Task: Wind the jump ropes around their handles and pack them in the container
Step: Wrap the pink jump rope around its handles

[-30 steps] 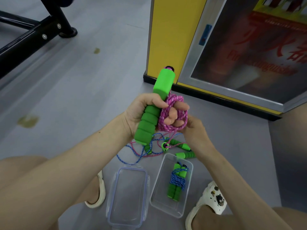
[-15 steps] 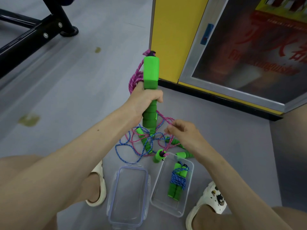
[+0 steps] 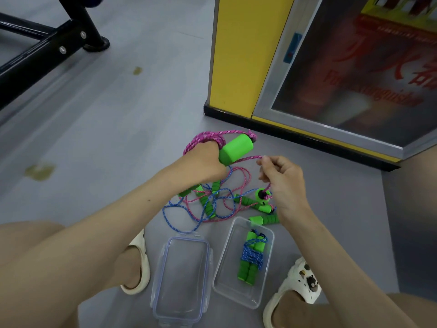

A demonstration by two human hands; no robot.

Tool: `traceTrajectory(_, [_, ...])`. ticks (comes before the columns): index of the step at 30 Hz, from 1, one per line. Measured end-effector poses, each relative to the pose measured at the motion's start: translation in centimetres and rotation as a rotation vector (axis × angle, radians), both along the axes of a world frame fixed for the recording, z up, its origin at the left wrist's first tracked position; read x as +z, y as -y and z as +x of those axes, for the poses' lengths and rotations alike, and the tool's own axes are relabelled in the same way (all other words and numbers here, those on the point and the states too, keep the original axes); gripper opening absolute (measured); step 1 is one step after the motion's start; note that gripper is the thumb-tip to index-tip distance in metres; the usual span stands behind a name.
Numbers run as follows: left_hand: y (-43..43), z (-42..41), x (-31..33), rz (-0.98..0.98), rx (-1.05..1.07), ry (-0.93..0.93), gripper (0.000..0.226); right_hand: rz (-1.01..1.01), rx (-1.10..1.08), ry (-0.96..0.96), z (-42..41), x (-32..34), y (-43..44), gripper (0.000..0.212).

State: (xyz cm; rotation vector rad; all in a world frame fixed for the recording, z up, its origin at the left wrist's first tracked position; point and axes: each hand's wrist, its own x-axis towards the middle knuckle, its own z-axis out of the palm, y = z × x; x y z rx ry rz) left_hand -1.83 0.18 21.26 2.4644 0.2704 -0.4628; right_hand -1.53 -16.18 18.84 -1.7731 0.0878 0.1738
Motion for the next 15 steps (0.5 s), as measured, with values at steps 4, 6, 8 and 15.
traceTrajectory(4, [0.2, -0.6, 0.8, -0.478, -0.010, -0.315, 0.007, 0.057, -0.060, 0.008, 0.3, 0.0, 0.2, 0.019])
traceTrajectory(6, [0.1, -0.9, 0.9, -0.684, -0.073, -0.385, 0.019, 0.079, -0.069, 0.005, 0.3, 0.1, 0.1, 0.022])
traceTrajectory(8, [-0.3, -1.0, 0.9, -0.860, -0.140, -0.407, 0.041, 0.097, -0.066, -0.005, 0.3, 0.1, 0.1, 0.024])
traceTrajectory(15, [0.6, -1.3, -0.2, -1.545, -0.169, -0.364, 0.054, 0.192, 0.049, -0.199, -0.3, -0.4, -0.4, 0.031])
